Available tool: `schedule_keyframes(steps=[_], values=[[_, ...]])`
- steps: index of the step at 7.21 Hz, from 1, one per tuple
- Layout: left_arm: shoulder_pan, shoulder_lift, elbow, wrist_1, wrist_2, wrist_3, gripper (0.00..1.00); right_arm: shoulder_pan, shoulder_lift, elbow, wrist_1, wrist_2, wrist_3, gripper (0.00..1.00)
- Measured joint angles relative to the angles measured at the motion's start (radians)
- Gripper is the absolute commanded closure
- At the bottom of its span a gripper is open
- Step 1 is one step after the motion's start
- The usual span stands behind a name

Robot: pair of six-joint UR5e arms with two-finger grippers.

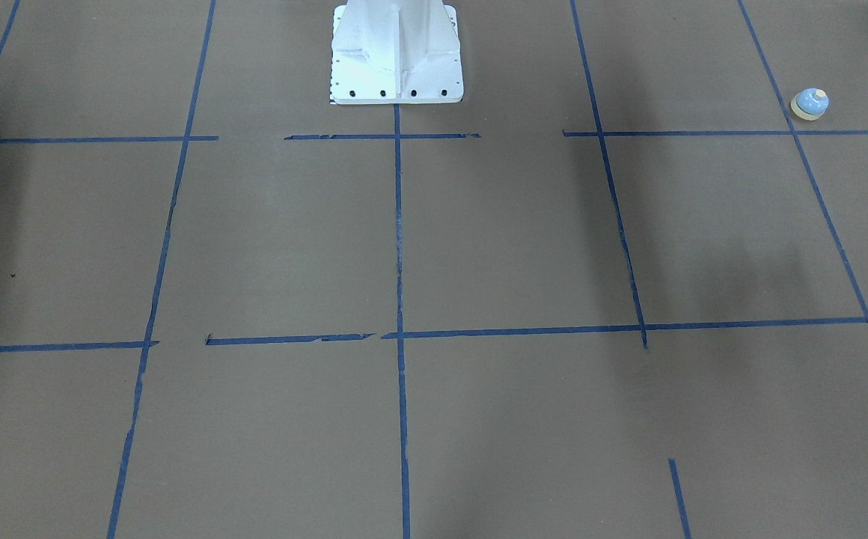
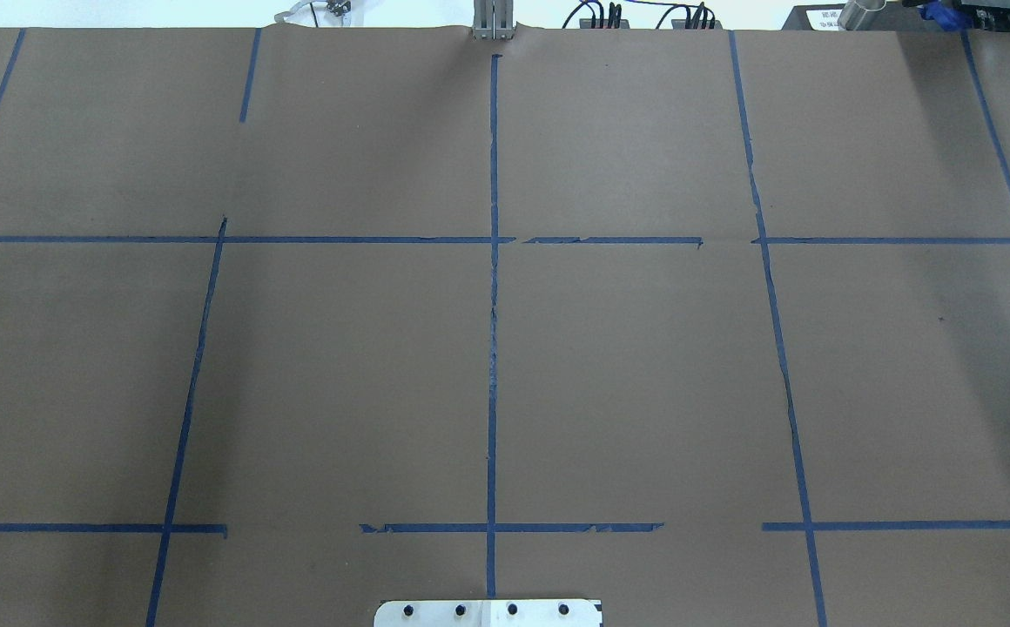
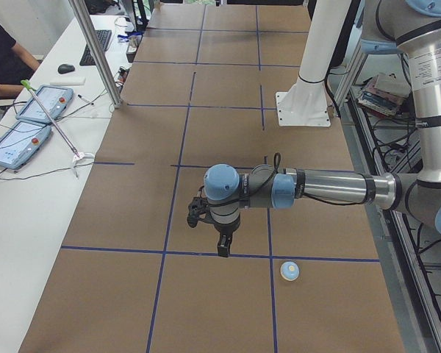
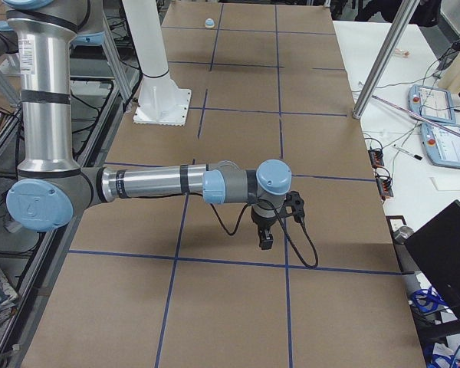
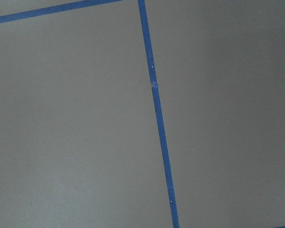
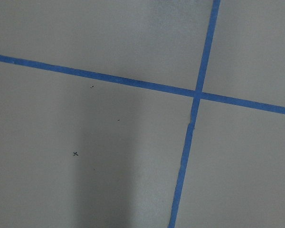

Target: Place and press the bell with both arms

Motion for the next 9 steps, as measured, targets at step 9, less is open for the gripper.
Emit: schedule_keyframes(steps=[9], values=[[0.005, -0.003, 0.013, -0.008, 0.004, -0.005, 0.00, 0.000, -0.009, 0.009, 0.009, 0.010, 0.005, 0.00]])
